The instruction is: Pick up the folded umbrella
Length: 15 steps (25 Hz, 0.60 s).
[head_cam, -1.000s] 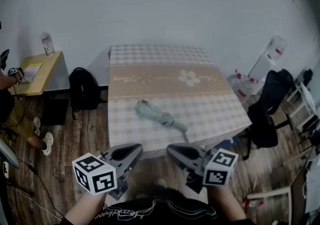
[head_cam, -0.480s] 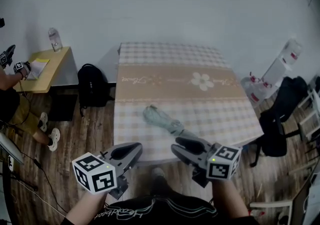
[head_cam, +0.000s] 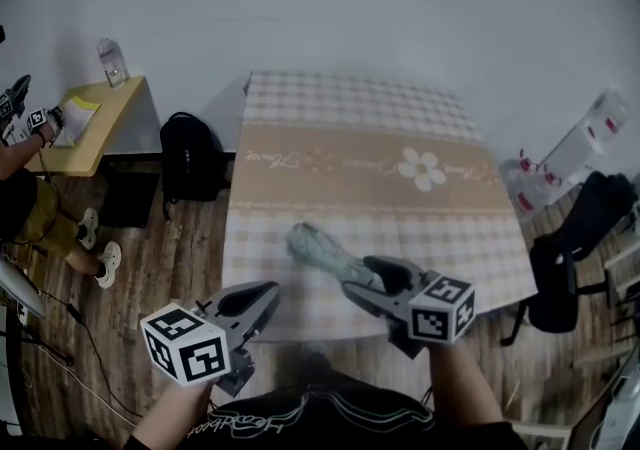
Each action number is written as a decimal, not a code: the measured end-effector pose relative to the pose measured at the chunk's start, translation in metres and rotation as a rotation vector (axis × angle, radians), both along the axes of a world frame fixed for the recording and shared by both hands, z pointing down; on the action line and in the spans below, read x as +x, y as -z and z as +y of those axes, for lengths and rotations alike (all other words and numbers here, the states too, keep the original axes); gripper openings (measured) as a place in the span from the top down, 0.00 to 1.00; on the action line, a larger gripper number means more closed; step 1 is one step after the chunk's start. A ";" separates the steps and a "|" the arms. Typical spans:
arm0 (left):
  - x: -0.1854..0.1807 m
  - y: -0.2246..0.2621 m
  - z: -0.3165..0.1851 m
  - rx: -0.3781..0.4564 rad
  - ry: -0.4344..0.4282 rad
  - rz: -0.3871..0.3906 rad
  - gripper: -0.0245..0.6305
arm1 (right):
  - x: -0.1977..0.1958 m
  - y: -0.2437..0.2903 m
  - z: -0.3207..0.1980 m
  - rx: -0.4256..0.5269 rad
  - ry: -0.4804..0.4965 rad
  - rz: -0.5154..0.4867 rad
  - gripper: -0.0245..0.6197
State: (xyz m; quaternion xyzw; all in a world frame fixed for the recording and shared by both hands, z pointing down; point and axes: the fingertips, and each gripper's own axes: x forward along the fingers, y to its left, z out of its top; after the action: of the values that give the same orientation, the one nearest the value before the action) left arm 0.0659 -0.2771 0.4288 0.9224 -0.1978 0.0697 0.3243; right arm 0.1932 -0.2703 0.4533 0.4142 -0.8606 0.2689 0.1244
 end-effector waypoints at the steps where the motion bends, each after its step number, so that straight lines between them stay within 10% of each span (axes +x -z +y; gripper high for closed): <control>1: 0.001 -0.003 -0.006 -0.006 0.007 -0.003 0.97 | 0.002 -0.008 -0.006 -0.012 0.015 0.030 0.53; 15: 0.009 -0.036 -0.055 -0.089 0.095 -0.023 0.97 | 0.021 -0.135 -0.060 -0.225 0.191 0.324 0.47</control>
State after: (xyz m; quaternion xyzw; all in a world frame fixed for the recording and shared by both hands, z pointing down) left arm 0.0749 -0.3316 0.4650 0.8958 -0.2420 0.0737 0.3655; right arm 0.2139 -0.3305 0.5885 0.3519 -0.8294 0.2801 0.3315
